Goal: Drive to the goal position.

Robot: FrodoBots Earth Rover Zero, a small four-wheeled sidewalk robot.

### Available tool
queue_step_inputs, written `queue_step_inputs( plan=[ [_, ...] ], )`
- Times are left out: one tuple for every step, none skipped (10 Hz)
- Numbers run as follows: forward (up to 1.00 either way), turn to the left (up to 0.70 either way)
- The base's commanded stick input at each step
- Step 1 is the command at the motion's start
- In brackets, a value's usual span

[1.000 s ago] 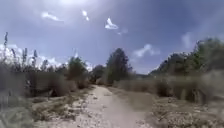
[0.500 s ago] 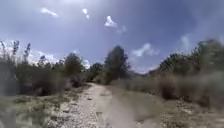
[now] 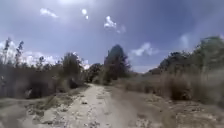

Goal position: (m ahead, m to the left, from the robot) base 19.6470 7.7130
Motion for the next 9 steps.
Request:
queue_step_inputs(
  plan=[
    [0.85,0.04],
    [0.85,0.04],
    [0.85,0.04],
    [0.85,0.04],
    [0.85,0.04],
    [0.85,0.04],
    [0.85,0.04],
    [0.85,0.04],
    [0.85,0.04]
  ],
)
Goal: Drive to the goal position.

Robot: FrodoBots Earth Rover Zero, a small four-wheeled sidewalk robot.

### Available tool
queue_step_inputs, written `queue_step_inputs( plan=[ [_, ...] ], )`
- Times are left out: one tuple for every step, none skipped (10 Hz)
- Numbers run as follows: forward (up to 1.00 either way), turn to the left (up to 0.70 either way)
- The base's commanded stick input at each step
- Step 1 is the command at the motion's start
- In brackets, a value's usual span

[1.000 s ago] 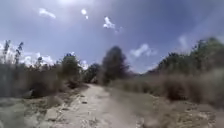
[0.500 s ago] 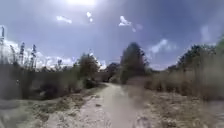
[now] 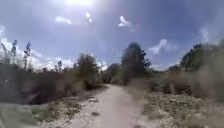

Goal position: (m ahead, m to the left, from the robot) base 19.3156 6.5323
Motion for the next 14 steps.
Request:
queue_step_inputs(
  plan=[
    [0.85,0.04],
    [0.85,0.04],
    [0.85,0.04],
    [0.85,0.04],
    [0.85,0.04],
    [0.85,0.04],
    [0.85,0.04],
    [0.85,0.04],
    [0.85,0.04],
    [0.85,0.04],
    [0.85,0.04],
    [0.85,0.04],
    [0.85,0.04],
    [0.85,0.04]
  ],
)
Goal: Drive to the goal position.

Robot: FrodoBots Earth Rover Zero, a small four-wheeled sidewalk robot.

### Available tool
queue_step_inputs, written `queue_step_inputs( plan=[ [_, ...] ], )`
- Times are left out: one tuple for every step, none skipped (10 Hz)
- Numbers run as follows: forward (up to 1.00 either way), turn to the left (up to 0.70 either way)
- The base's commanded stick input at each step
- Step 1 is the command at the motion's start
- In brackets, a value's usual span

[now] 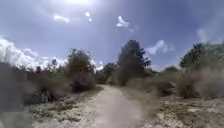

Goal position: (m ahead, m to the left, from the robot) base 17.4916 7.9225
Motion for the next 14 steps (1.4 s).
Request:
queue_step_inputs(
  plan=[
    [0.85,0.04],
    [0.85,0.04],
    [0.85,0.04],
    [0.85,0.04],
    [0.85,0.04],
    [0.85,0.04],
    [0.85,0.04],
    [0.85,0.04],
    [0.85,0.04],
    [0.85,0.04],
    [0.85,0.04],
    [0.85,0.04],
    [0.85,0.04],
    [0.85,0.06]
  ],
)
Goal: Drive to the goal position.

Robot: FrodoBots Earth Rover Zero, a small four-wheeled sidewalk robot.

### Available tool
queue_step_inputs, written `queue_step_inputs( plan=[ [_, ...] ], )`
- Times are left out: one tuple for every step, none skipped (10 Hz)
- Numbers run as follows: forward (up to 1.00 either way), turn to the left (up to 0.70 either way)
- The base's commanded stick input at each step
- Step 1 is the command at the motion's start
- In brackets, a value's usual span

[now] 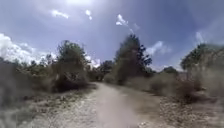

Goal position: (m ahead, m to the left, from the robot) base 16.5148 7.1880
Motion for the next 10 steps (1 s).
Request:
queue_step_inputs(
  plan=[
    [0.85,0.22],
    [0.85,0.37],
    [0.85,0.04],
    [0.85,0.04],
    [0.85,0.04],
    [0.85,0.04],
    [0.85,0.04],
    [0.85,0.04],
    [0.85,0.04],
    [0.85,0.04]
  ],
)
